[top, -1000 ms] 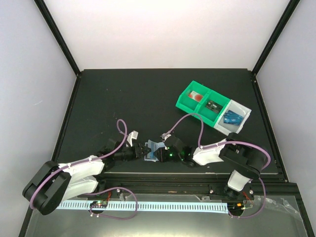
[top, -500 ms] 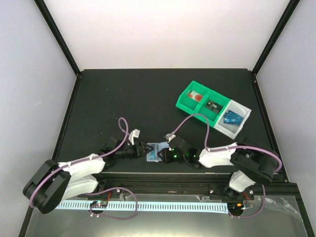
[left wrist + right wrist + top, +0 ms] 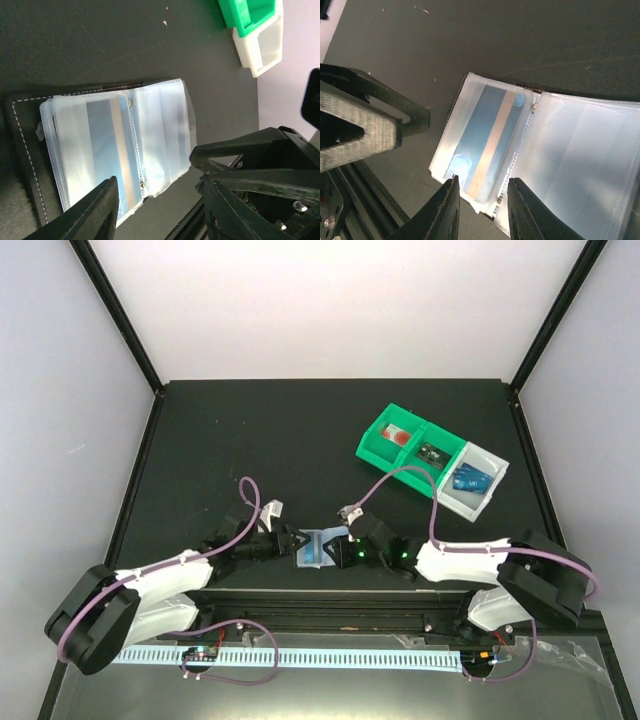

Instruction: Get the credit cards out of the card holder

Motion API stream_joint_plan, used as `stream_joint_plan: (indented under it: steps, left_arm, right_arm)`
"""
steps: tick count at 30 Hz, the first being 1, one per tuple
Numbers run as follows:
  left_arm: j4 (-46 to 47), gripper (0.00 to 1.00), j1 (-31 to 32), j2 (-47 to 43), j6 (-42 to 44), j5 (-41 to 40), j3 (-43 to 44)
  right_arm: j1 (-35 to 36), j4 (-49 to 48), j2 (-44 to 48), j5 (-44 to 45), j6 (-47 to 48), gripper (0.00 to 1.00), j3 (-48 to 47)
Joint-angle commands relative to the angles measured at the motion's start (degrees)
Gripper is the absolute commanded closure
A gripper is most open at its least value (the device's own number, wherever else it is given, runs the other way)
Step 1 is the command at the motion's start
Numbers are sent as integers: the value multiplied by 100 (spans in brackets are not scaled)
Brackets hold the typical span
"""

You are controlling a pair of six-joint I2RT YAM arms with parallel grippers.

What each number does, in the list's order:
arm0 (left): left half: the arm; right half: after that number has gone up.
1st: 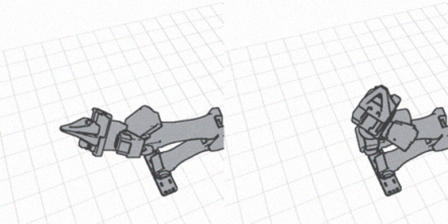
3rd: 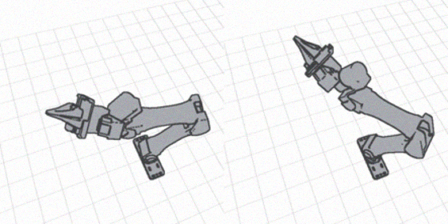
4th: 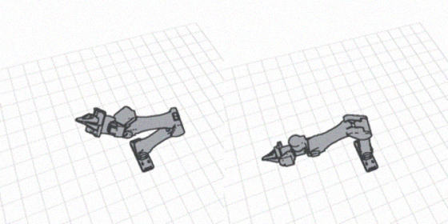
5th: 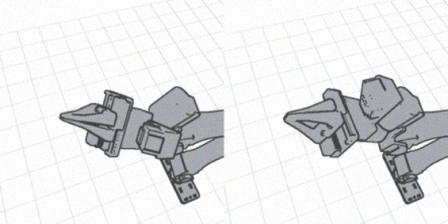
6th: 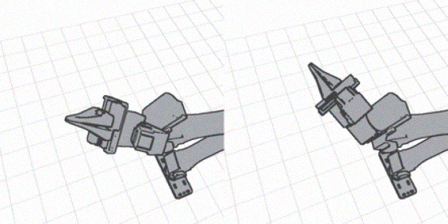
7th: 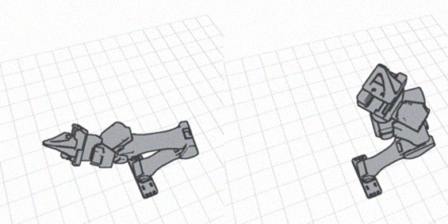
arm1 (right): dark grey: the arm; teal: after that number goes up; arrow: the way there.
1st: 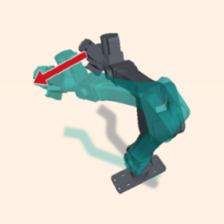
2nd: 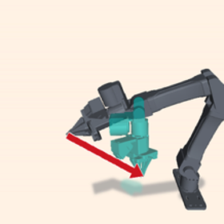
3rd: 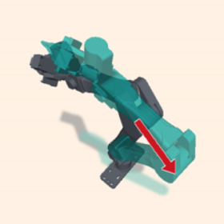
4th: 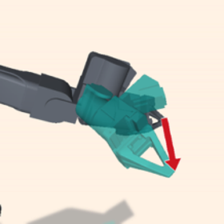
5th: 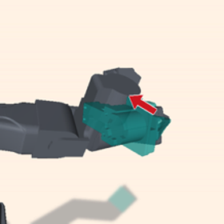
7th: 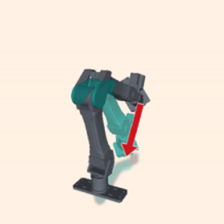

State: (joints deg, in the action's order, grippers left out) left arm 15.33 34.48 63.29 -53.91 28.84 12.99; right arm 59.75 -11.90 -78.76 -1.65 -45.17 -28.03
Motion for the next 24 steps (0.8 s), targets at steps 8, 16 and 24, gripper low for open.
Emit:
stream_joint_plan:
  steps: [8, 16, 24]
  left_arm:
    - [-147, 46, -227, -354, -37, -199, -148]
    - [-270, 40, -259, -326, 70, -212, -183]
    - [102, 39, -258, 11, 36, 56, -148]
  right_arm:
    - [-9, 157, -946, -230, -106, 72, -777]
    - [-7, 436, -1365, 86, -162, 73, -906]
    - [-7, 652, -1693, 251, -130, 85, -993]
